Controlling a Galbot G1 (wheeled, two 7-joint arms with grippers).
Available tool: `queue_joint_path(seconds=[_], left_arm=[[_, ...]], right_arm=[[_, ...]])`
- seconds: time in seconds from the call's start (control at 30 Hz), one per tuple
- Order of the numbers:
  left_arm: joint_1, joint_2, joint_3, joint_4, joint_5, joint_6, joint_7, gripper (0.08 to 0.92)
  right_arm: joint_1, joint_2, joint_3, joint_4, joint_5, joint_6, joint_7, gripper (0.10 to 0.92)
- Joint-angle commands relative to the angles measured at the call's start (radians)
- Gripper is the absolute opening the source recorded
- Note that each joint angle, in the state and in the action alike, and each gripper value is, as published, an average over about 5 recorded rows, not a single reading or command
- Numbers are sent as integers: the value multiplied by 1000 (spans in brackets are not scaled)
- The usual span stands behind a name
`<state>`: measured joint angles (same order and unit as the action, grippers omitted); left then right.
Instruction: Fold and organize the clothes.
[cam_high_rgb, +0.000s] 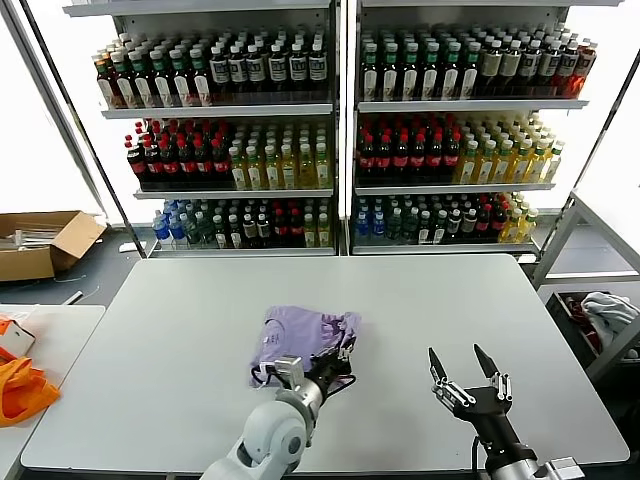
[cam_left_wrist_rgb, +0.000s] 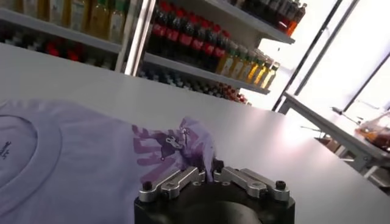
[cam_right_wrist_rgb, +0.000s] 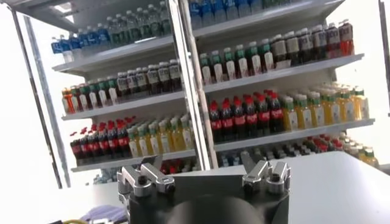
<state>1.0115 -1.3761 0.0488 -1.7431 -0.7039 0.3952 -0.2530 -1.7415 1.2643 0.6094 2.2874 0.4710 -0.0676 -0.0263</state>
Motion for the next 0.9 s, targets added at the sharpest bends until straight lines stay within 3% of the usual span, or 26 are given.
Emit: queue_joint_path(seconds=[0.03,0.37,0.67,0.77,0.9], left_arm=[[-90,-72,65,90,-111,-99,-48,161],[-20,40,-90,-36,-84,-163,46,440],[86,221,-279,-133,72,-159,233,700],[115,233,-330,-150,90,-160,243,779],[129,229,-367,-154,82,-162,234,818]], right_arm=[[59,-27,-61,-19,26,-93,77,823],[194,-51,-149,-103,124,-180,179,823],[429,-22,-328,-335,216,-322,258,823],[478,0,-375,-389,218,-351,274,823],[508,18,-415,-423,206,-377,323,811]])
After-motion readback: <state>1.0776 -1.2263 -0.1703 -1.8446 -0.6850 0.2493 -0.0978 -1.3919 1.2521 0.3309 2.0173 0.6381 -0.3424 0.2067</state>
